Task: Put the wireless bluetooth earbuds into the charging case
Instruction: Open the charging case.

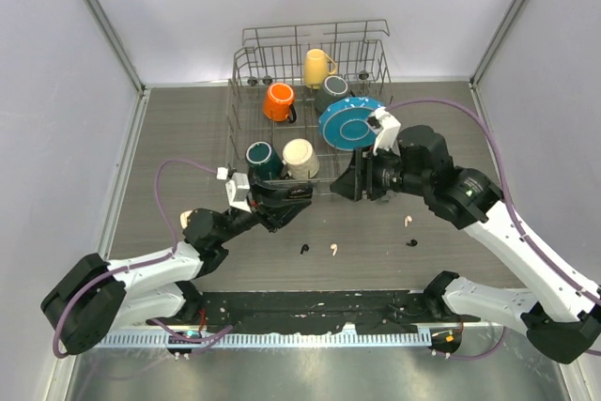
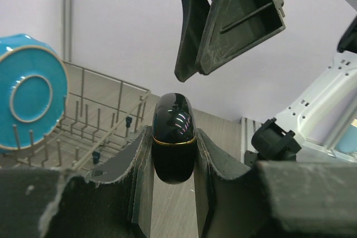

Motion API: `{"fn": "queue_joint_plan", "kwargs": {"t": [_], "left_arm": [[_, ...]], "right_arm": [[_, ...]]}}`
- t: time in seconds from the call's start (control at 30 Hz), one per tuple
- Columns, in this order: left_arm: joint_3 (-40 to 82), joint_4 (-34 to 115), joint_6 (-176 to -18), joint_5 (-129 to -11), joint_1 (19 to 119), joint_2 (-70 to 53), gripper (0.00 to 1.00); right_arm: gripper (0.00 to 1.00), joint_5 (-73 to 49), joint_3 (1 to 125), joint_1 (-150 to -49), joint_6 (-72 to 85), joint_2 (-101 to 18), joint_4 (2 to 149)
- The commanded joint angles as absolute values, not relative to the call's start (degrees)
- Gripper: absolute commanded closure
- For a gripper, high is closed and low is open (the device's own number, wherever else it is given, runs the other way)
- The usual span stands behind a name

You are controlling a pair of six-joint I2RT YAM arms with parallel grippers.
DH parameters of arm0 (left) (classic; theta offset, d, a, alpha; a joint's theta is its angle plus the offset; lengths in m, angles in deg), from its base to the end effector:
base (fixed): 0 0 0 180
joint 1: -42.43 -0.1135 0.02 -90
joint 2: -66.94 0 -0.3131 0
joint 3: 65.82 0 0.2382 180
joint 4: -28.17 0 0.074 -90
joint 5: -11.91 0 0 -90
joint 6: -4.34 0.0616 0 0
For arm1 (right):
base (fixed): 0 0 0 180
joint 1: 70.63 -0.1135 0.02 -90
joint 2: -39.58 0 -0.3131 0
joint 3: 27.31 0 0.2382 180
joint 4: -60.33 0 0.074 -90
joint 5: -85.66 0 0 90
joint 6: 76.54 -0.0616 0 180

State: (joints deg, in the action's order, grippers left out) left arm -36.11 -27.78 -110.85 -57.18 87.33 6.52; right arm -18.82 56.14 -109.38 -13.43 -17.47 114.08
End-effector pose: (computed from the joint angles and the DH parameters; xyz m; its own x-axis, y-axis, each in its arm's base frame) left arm 0.1185 -0.1491 0.3202 -0.1047 -0.4570 -0.8833 0.9322 0.2645 -0.2473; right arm 0.1321 0.1258 0.4207 -0.6720 0.0222 -0.7402 -0.5329 0.6795 0.5042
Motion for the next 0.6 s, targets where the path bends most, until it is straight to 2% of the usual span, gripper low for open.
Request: {"fn": "queue_joint_plan", "kwargs": {"t": [0.0, 0.2, 0.57], "left_arm": [[-32.08, -35.99, -114.22, -53.57, 87.51, 3.32, 1.0], [-30.31, -37.04, -115.1, -50.05, 87.51, 1.03, 1.0], [-31.37, -36.52, -114.84, -50.75, 87.6, 2.7, 1.0]], "right_arm": [[0.46, -13.4, 60.32, -114.05, -6.5, -19.21, 113.24], [0.45, -14.62, 58.39, -115.81, -6.93, -20.71, 108.94], [0.45, -17.34, 56.19, -116.42, -10.18, -21.32, 106.21]]}}
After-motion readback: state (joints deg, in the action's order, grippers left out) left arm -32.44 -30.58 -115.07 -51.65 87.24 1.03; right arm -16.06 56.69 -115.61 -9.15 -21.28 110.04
